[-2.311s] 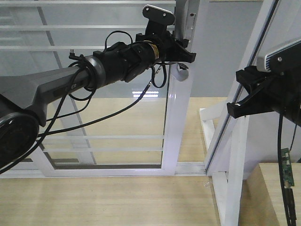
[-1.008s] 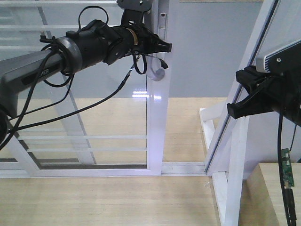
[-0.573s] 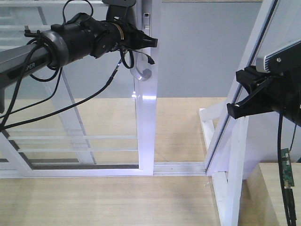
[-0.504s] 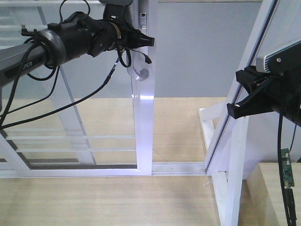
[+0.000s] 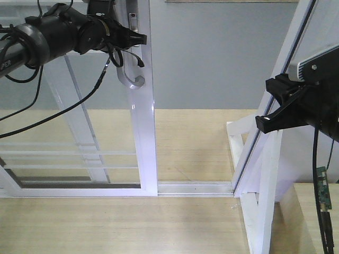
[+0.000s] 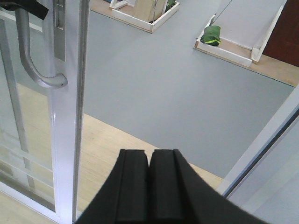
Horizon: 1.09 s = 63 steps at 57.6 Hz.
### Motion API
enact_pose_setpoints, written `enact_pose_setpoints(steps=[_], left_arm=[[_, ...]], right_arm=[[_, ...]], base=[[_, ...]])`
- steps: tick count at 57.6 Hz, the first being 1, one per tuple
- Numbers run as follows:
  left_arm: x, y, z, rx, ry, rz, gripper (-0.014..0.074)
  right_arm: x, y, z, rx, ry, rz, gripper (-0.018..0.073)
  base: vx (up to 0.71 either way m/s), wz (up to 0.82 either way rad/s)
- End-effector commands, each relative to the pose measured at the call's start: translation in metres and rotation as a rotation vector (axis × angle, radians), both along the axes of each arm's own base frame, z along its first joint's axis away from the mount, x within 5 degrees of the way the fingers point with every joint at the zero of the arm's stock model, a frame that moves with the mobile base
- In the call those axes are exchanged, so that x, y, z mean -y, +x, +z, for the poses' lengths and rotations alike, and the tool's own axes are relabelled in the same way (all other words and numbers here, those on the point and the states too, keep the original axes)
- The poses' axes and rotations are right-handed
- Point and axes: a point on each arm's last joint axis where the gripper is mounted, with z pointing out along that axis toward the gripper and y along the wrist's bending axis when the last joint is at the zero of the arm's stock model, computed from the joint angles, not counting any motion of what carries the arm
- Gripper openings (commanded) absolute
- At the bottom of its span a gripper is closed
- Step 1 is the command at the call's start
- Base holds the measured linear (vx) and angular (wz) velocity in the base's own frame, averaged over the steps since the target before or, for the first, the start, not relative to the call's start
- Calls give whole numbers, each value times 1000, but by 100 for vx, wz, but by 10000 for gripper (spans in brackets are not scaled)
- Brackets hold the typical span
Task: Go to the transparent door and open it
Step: 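Slide the door open by pulling the handle with the left gripper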
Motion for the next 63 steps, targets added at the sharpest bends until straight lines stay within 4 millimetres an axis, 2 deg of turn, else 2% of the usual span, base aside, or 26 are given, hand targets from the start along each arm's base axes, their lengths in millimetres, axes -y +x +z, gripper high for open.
enact_pose_setpoints(steps=[1, 25, 40, 48, 63], left_arm=[[-31, 6, 85, 396, 52, -56, 1], [-86, -6, 132, 511, 78, 41, 4], [-102, -33, 165, 534, 97, 92, 4], [-106, -54, 168, 507, 109, 100, 4], [-110, -102, 156, 498, 115, 51, 4]], right_arm=[[2, 2, 22, 141, 37, -14, -1], [2, 2, 25, 166, 44, -16, -1], [2, 2, 25, 164, 49, -18, -1], [2, 2, 25, 160, 58, -21, -1], [2, 0, 26, 165, 60, -20, -1]], base=[[-3, 3], [-2, 0], [-2, -2], [0, 0], [0, 0]])
